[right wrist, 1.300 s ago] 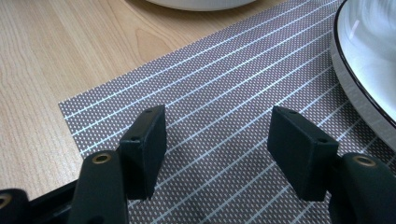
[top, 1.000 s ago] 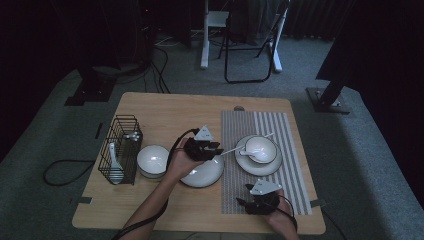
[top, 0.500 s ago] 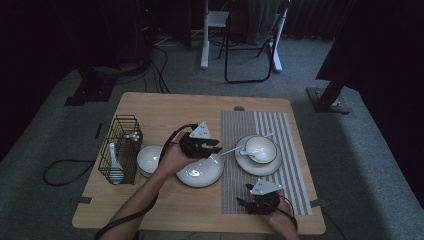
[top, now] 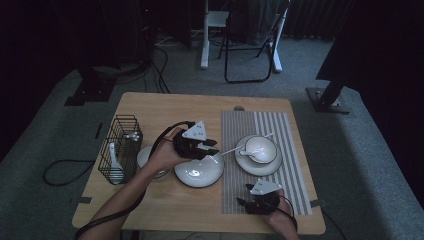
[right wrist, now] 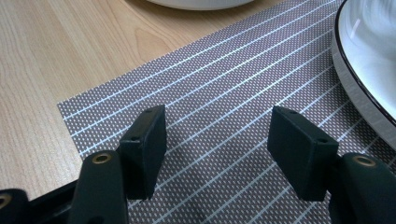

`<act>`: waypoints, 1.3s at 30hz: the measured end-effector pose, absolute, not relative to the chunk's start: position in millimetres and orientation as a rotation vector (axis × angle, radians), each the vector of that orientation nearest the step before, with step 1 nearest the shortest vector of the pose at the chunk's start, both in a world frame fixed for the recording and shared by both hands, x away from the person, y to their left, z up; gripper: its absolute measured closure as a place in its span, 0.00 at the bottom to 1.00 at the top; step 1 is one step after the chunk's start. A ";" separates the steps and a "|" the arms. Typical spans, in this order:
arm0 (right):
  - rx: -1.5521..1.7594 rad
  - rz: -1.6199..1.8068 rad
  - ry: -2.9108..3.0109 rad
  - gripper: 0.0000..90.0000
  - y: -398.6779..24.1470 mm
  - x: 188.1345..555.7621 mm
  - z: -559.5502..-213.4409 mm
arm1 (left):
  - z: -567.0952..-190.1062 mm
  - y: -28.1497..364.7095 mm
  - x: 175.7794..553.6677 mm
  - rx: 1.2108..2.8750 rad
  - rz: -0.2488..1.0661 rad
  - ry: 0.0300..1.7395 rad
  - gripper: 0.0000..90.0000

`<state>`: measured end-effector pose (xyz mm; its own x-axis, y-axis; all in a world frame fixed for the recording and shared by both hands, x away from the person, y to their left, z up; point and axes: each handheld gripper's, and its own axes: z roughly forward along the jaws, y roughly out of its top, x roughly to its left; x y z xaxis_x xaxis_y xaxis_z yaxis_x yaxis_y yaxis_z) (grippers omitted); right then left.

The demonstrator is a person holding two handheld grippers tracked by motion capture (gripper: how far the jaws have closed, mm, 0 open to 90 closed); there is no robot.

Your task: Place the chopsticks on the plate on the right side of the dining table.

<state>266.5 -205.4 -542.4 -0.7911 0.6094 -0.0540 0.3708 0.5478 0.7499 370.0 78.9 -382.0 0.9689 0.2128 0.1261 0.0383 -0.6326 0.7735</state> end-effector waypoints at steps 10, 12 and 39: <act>0.809 1.090 2.483 0.41 -204.8 267.8 -543.6 | -371.6 95.1 363.9 2.267 0.247 0.166 0.72; 0.808 1.089 2.483 0.41 -204.7 267.8 -543.6 | -368.6 98.2 363.4 2.256 0.248 0.172 0.72; 0.813 1.081 2.482 0.41 -203.8 267.4 -543.9 | -311.8 132.4 347.5 2.165 0.288 0.236 0.68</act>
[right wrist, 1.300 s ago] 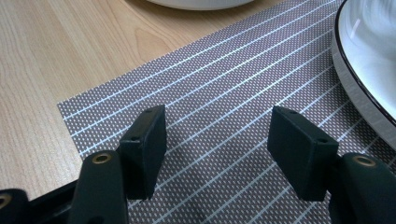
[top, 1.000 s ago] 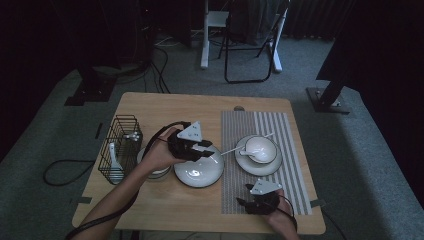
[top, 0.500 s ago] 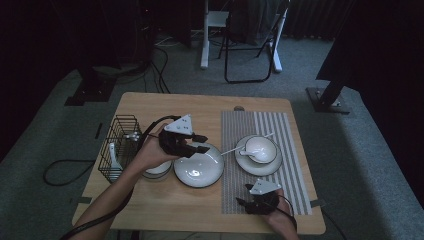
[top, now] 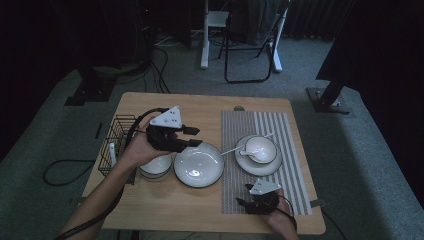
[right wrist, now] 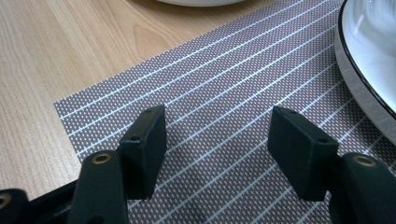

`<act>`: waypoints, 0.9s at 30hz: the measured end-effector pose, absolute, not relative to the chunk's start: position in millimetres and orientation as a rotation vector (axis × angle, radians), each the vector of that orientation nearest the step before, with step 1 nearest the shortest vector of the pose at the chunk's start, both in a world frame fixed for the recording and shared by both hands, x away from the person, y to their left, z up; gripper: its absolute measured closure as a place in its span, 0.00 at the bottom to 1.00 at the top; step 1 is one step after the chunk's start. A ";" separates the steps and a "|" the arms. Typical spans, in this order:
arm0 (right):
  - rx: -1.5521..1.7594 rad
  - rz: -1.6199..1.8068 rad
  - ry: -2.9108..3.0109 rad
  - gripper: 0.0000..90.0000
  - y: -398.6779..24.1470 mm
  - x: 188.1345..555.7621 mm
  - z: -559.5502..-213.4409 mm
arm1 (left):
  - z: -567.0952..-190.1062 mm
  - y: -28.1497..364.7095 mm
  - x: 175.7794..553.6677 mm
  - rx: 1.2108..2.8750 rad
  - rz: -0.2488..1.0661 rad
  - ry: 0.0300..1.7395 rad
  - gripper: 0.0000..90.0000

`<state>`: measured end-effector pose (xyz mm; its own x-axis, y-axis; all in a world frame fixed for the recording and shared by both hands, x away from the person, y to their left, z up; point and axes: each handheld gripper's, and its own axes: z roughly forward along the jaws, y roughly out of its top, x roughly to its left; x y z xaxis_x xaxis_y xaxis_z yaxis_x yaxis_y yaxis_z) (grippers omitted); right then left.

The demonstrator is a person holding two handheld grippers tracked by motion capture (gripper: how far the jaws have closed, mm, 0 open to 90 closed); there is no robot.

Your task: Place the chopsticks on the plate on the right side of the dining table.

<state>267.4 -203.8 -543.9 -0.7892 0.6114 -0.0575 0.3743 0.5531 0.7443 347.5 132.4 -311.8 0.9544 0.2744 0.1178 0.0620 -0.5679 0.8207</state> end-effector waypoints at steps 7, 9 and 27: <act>0.817 1.083 2.480 0.41 -204.6 267.4 -543.7 | -292.9 147.6 342.0 2.134 0.354 0.264 0.66; 0.817 1.082 2.481 0.41 -204.2 267.4 -543.8 | -287.1 155.7 340.4 2.128 0.379 0.273 0.66; 0.816 1.078 2.481 0.41 -203.6 267.9 -544.2 | -295.1 227.6 350.2 2.104 0.461 0.472 0.66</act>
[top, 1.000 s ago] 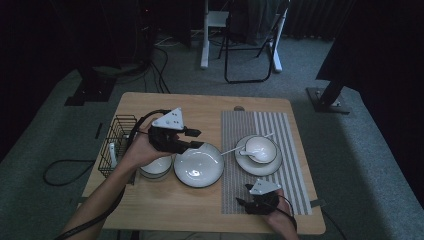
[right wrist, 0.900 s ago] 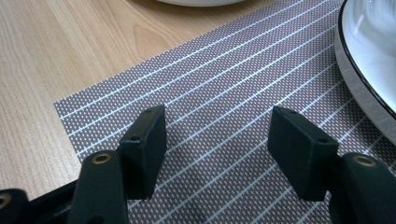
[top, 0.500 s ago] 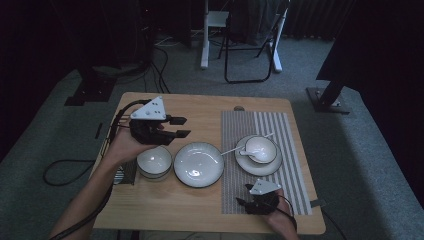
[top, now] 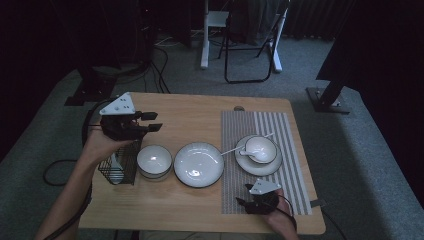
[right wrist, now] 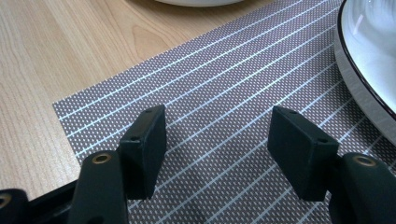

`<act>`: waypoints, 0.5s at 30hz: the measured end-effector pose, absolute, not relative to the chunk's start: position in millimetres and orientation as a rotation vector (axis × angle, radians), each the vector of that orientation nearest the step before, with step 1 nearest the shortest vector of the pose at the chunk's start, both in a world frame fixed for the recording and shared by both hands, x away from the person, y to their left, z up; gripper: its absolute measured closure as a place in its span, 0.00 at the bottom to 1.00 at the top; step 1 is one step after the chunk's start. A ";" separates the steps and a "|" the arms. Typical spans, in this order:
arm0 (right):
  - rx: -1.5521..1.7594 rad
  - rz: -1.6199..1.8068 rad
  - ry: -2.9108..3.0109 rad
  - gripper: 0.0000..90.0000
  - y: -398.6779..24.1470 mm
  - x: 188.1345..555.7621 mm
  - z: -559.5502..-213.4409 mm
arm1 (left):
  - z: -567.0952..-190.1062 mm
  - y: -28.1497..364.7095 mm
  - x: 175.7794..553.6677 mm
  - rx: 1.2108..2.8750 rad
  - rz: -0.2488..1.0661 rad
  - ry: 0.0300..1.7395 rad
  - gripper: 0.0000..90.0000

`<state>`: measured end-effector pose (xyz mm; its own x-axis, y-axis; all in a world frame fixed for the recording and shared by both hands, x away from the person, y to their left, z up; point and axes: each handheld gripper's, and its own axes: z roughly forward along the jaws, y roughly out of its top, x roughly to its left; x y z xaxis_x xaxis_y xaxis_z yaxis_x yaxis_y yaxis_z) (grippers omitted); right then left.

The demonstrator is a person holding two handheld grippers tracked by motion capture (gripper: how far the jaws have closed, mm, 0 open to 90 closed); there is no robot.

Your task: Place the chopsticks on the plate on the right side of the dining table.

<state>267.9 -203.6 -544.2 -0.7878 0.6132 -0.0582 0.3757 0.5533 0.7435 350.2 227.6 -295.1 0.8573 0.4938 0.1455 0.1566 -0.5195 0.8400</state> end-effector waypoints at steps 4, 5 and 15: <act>0.815 1.077 2.484 0.41 -202.8 268.1 -544.5 | -310.9 241.5 357.5 2.124 0.460 0.525 0.66; 0.815 1.077 2.484 0.41 -202.8 268.1 -544.5 | -310.9 241.5 357.5 2.124 0.460 0.525 0.66; 0.818 1.076 2.484 0.41 -203.4 268.3 -544.5 | -334.3 265.2 371.4 2.108 0.448 0.589 0.70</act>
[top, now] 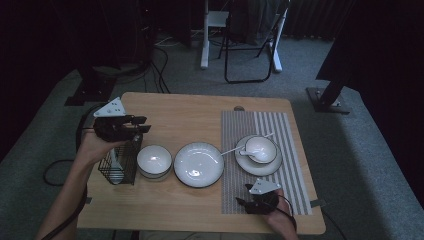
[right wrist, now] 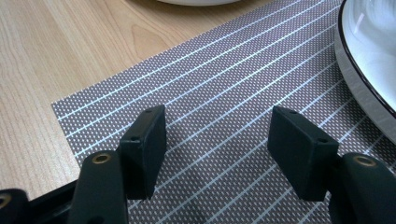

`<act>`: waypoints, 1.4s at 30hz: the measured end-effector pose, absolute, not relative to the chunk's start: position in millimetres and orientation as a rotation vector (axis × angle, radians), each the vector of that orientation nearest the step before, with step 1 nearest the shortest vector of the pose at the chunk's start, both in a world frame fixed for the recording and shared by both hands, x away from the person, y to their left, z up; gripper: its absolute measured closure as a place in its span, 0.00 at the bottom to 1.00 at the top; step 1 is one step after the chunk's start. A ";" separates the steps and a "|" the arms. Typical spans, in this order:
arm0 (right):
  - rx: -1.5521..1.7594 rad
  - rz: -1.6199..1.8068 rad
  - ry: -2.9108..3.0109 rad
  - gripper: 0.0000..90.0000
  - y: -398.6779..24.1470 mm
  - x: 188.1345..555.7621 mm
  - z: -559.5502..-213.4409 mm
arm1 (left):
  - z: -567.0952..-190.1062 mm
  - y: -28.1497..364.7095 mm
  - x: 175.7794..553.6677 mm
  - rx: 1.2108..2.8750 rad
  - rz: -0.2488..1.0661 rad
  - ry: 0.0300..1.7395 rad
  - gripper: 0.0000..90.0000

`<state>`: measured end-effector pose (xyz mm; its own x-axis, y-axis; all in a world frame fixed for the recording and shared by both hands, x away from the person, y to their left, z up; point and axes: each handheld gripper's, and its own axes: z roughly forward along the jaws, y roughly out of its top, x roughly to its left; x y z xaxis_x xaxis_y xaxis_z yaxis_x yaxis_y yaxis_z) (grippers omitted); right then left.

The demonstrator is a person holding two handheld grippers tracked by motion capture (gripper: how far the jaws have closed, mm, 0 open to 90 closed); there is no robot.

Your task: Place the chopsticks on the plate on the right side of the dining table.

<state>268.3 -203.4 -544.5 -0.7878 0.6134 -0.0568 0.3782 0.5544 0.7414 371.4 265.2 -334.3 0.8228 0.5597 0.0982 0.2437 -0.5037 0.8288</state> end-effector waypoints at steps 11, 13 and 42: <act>0.824 1.076 2.482 0.41 -203.9 268.4 -544.5 | -347.9 281.1 381.3 2.108 0.433 0.638 0.73; 0.825 1.076 2.482 0.41 -204.0 268.5 -544.6 | -348.6 282.6 381.3 2.104 0.433 0.645 0.73; 0.821 1.072 2.485 0.41 -203.3 268.4 -544.7 | -353.9 292.3 375.3 2.111 0.407 0.621 0.72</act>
<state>268.4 -203.3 -544.7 -0.7866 0.6148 -0.0566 0.3808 0.5552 0.7394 375.3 292.3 -353.9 0.8219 0.5665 0.0594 0.2807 -0.4937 0.8231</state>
